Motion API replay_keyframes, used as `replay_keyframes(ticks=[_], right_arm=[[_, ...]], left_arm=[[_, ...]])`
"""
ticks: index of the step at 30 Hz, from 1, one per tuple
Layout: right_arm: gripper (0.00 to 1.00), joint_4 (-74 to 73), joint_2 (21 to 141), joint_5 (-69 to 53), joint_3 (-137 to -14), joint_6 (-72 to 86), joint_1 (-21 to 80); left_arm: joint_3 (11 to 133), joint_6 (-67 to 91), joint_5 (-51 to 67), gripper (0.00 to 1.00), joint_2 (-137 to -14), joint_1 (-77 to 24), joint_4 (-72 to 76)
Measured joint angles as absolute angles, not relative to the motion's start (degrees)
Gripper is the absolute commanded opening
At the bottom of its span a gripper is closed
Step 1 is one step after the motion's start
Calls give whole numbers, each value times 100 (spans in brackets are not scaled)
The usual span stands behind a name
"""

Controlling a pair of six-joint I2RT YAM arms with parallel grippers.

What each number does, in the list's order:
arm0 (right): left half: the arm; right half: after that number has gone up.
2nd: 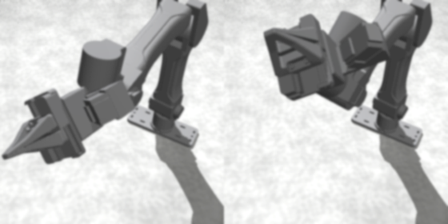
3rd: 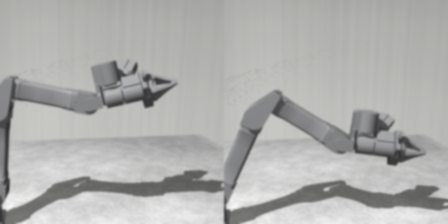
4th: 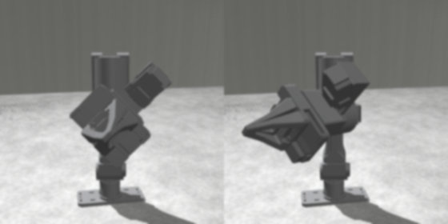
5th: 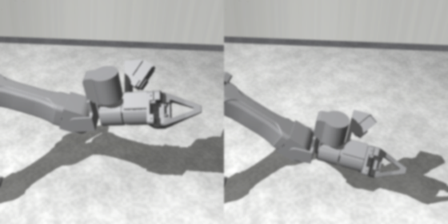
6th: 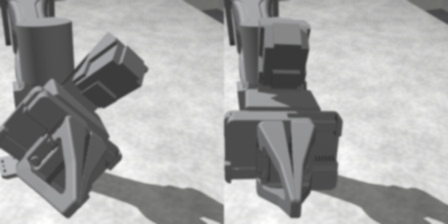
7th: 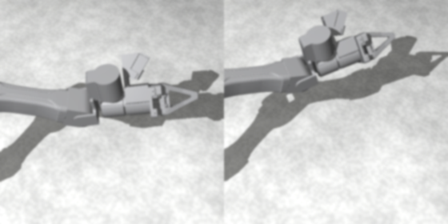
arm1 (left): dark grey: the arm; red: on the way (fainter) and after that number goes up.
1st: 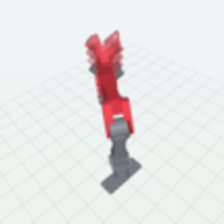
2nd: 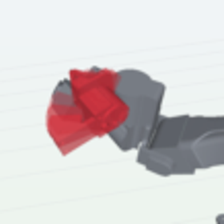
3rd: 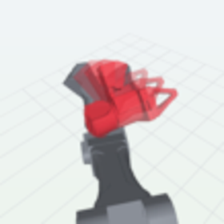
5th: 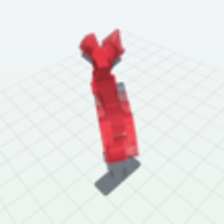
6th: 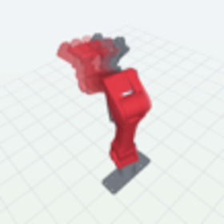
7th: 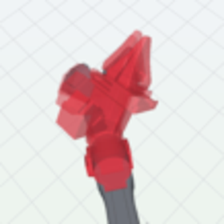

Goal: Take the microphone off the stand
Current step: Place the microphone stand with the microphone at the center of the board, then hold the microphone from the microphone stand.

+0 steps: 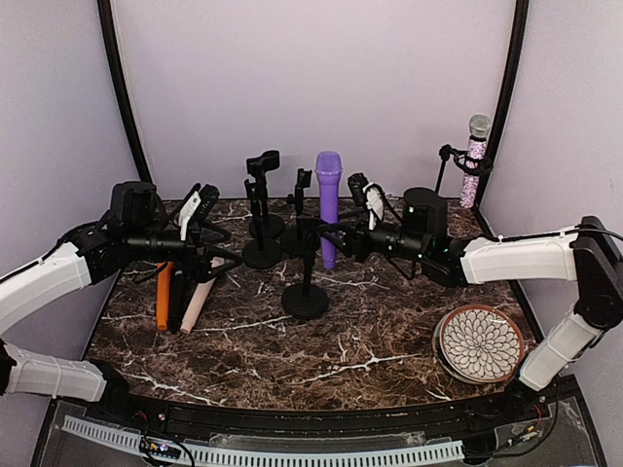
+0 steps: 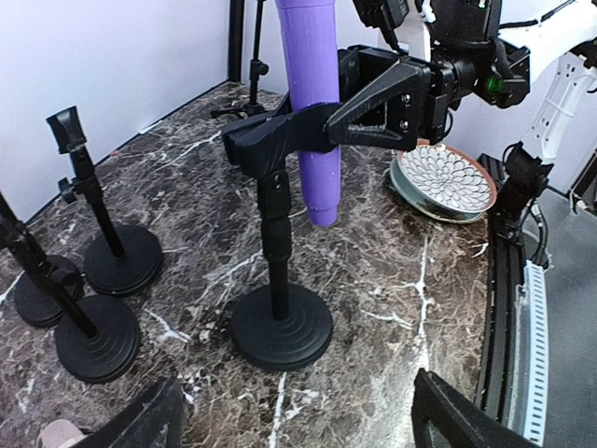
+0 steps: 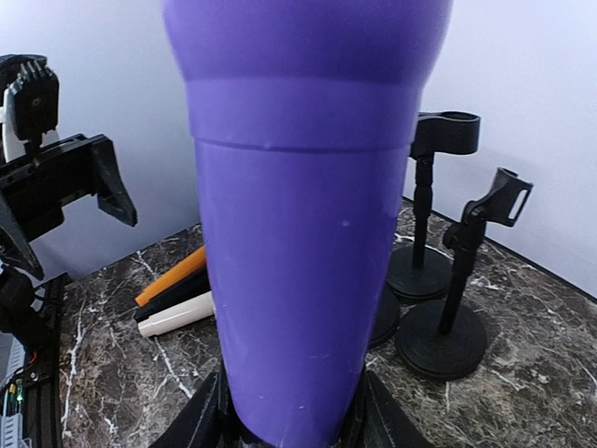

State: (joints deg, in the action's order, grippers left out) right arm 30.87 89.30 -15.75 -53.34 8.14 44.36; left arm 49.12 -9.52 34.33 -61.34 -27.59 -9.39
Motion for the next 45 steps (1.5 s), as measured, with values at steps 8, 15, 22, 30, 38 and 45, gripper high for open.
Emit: replay_keyframes(ticks=[8,15,22,30,38,45], right_arm=[[28,3730,9072,-2329,-5092,991,4593],[37,3507,9172,-2751,-5133,580,4873],[78,3166,9153,-2792,-5260,148,5063],[95,3173,8479,-2418,-4768,213,5092],[94,3063,7516,-1247,-4359,790,5266],[94,2635,7422,290,-4595,1391,6040]], left_arm=[[5140,-1013,4147,86,-6718,-2954,-751],[5227,-1125,4252,88,-7085,-3094,-683],[5339,-1332,4053,90,-7295,-3332,-622],[5612,-1461,3983,92,-7314,-3365,-613],[5979,-1811,4165,92,-7489,-3479,-661],[5983,-1887,4309,94,-7679,-3564,-567]])
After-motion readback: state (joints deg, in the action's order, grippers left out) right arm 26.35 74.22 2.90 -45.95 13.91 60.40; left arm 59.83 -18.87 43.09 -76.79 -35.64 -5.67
